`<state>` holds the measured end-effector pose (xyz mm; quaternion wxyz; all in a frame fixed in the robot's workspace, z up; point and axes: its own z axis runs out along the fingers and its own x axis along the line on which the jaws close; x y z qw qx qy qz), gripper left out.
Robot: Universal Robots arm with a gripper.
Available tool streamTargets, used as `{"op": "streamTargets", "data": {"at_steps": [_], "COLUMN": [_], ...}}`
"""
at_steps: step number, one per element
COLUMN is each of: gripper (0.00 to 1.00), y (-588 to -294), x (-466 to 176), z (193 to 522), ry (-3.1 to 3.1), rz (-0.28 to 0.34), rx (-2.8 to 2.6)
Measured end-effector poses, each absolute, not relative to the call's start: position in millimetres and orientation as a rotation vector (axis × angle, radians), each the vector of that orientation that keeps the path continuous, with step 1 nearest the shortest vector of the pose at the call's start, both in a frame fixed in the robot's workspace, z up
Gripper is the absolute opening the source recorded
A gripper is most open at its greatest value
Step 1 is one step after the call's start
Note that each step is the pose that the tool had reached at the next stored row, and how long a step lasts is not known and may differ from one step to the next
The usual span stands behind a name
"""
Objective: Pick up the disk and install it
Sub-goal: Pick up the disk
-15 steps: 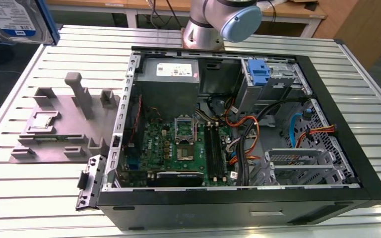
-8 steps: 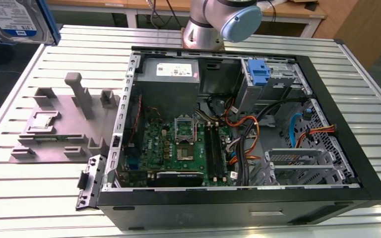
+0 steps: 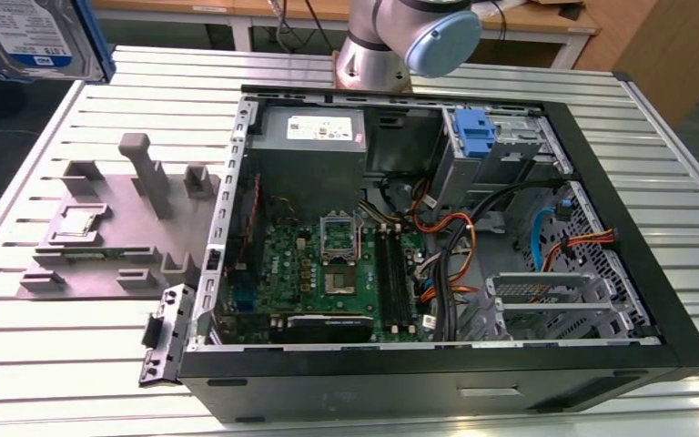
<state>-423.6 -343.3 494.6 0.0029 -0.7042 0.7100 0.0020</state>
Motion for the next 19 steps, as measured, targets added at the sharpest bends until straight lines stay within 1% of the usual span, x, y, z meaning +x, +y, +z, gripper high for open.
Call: {"op": "streamTargets", "data": {"at_steps": [19], "gripper": [0.37], "y": [-343], "x": [-412], "z": [495], "ry": [2.226], "rz": [0.006], "rx": [-2.208]}}
